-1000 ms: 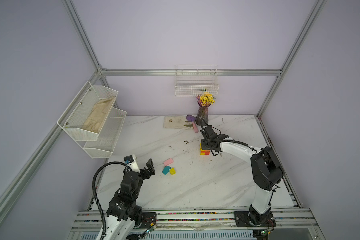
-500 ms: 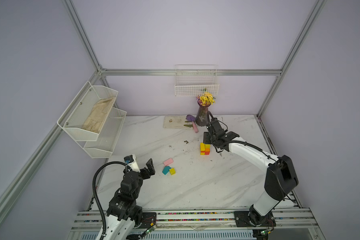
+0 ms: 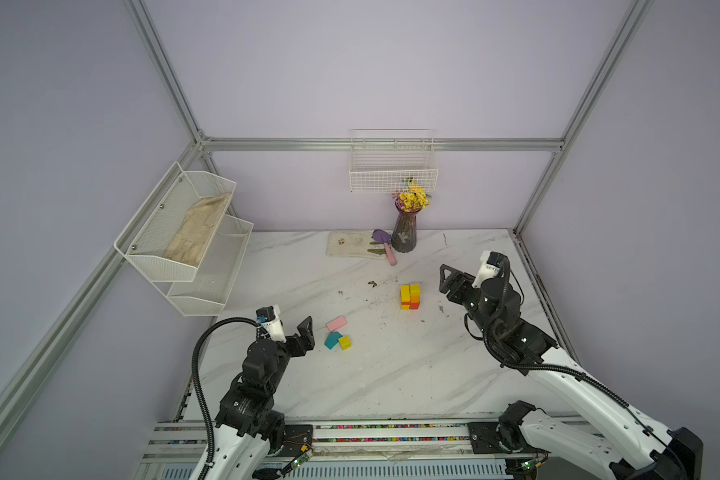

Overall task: Build the wood block tower
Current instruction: 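Raise and retract the right gripper while moving the left gripper toward loose blocks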

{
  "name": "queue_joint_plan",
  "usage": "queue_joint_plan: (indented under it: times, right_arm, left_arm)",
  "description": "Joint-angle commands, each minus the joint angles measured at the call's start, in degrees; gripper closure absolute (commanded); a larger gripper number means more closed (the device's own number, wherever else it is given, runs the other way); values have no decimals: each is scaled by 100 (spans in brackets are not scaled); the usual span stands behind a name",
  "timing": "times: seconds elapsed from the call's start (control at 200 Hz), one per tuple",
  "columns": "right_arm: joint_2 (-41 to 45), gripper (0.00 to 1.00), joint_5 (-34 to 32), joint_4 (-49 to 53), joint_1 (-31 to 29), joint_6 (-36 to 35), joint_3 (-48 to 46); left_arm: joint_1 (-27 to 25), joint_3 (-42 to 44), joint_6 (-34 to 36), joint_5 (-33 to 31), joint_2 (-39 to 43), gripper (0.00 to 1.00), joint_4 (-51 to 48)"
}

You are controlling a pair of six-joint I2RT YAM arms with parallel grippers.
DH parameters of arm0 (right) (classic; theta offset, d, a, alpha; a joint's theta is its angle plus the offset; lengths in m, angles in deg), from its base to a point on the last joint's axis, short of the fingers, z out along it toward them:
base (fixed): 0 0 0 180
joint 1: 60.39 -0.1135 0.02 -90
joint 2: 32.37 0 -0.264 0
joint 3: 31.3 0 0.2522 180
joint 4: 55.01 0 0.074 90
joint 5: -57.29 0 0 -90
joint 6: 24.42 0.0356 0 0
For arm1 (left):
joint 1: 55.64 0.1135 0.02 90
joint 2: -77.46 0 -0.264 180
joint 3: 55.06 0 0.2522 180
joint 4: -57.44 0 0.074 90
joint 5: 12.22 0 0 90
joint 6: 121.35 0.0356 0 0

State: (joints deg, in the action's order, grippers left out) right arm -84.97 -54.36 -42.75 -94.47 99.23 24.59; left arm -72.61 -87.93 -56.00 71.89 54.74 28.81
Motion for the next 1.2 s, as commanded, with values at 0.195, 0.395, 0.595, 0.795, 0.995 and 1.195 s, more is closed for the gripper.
queue_joint_plan:
  times: [0.195, 0.395, 0.595, 0.795, 0.995, 1.195]
  right_arm:
    - [-549, 19, -1253, -1424, 289, -591, -805]
    - [-939, 19, -1484, -2444, 978, -640, -1488]
    - [-1105, 19, -769, -3067, 1725, -441, -1797]
    - [-1601, 23, -609, -3181, 1733, -447, -1587]
    - [-1548, 22, -560, -3247, 1736, -442, -1659]
    - [-1625, 23, -500, -3244, 1730, -458, -1622]
  left_arm:
    - [-845, 180, 378, 1284, -863, 18, 1253]
    - [-1589, 772, 460, 1142, -1189, 22, 1987]
    - [-1827, 892, 630, 1189, -1325, 22, 2270]
    - [-1887, 887, 522, 1009, -1813, 21, 2422]
    - [-1928, 597, 499, 725, -2577, 20, 2454]
    - [-1950, 365, 489, 659, -3240, 20, 2514]
